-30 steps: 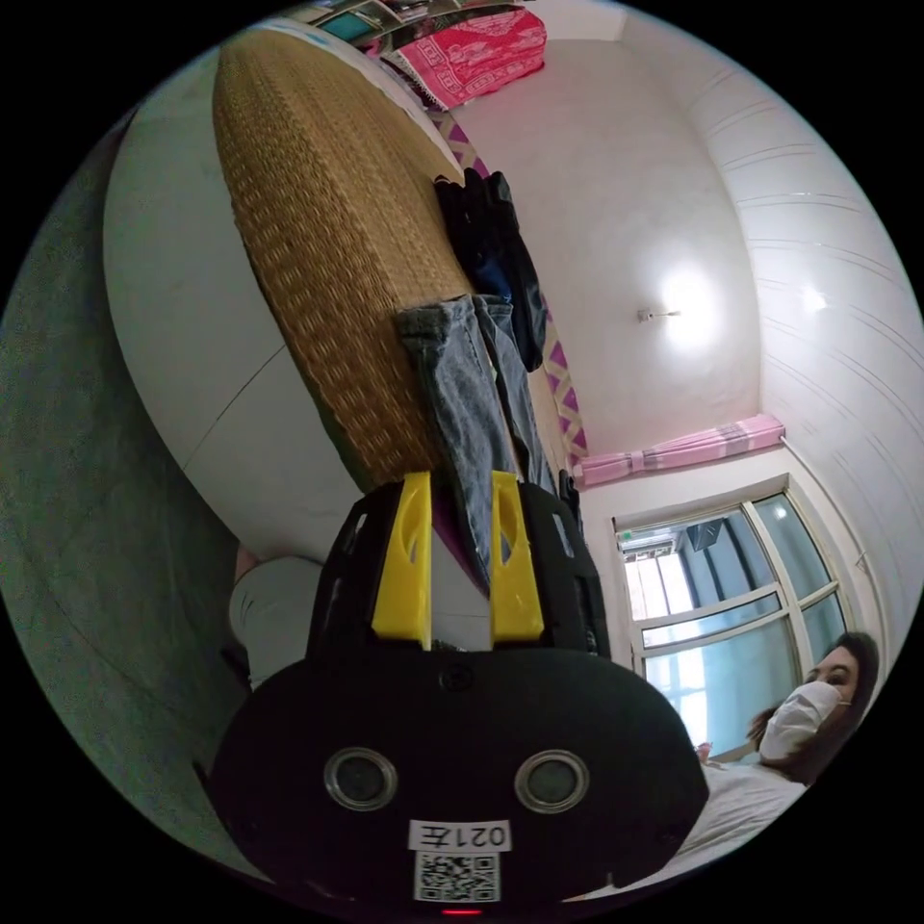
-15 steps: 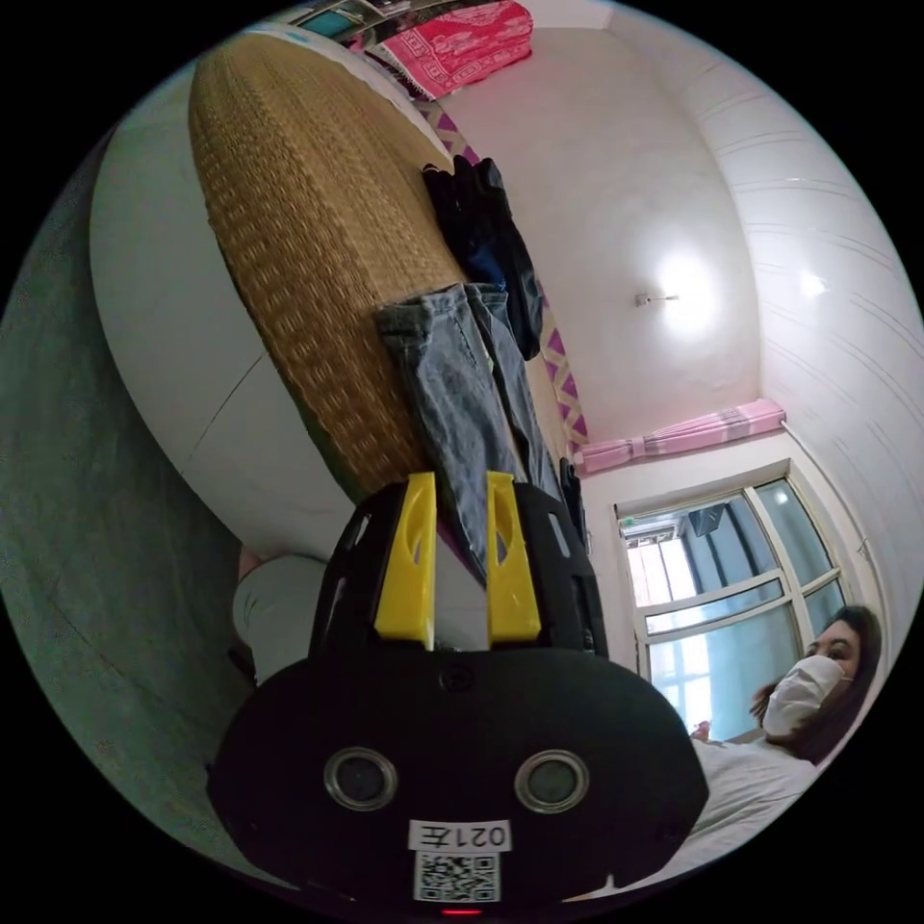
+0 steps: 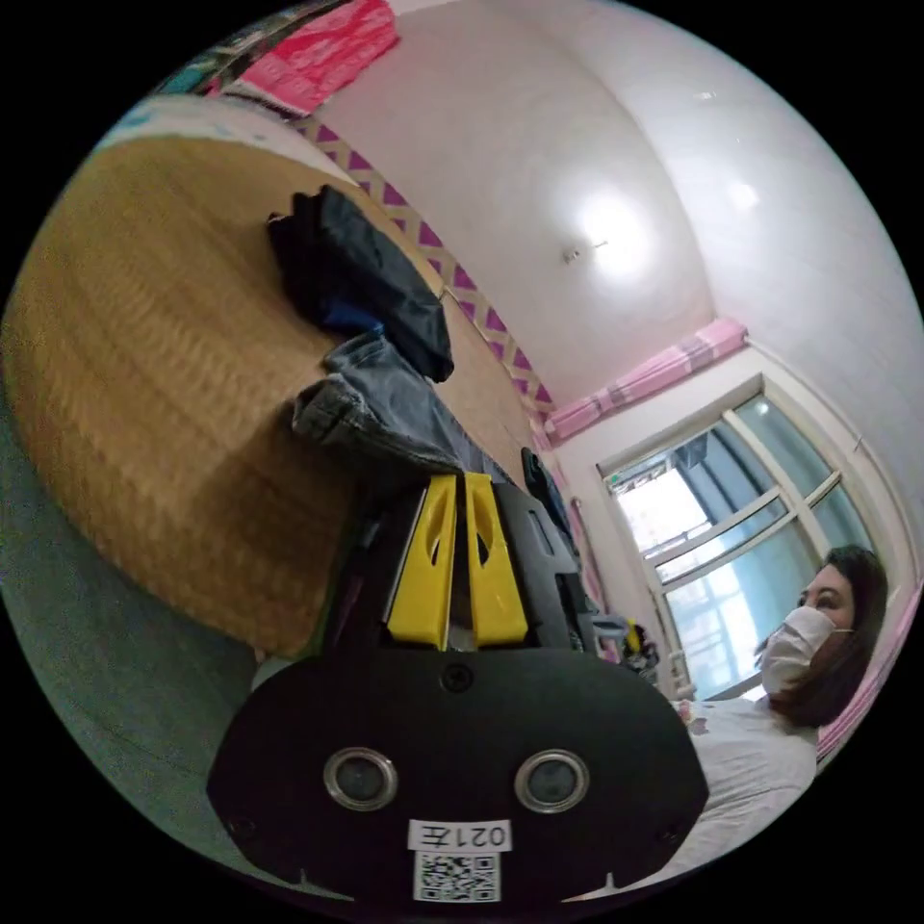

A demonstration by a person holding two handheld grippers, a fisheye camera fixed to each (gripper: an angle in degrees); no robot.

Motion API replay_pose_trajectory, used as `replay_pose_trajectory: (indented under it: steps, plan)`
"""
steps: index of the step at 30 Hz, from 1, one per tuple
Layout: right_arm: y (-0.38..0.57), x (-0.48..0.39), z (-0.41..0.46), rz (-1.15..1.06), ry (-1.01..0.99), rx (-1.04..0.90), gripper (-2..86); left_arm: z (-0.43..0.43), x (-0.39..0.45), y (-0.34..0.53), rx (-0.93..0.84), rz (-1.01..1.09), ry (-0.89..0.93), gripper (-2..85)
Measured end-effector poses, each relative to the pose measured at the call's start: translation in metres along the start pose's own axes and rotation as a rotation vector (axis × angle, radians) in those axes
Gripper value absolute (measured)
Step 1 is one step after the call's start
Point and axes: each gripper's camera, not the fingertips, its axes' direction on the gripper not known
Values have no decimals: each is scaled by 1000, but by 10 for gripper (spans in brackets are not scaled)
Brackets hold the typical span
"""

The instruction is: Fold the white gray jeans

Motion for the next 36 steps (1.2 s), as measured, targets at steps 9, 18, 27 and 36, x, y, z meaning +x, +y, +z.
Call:
replay_pose_trajectory:
  steps: [9, 18, 27, 36]
  plan:
    - [-174, 44, 156, 28, 188, -103, 49, 209, 0, -161, -233, -15, -216, 22]
    - [-158, 30, 198, -193, 356, -276, 100, 220, -50, -143, -94, -29, -210, 66]
    - [-20, -44, 313, -644, 296, -638, 91, 211, -79, -74, 28, -179, -317, 87]
    - [28, -41, 331, -610, 145, -651, 89, 282, -82, -81, -40, -155, -218, 117]
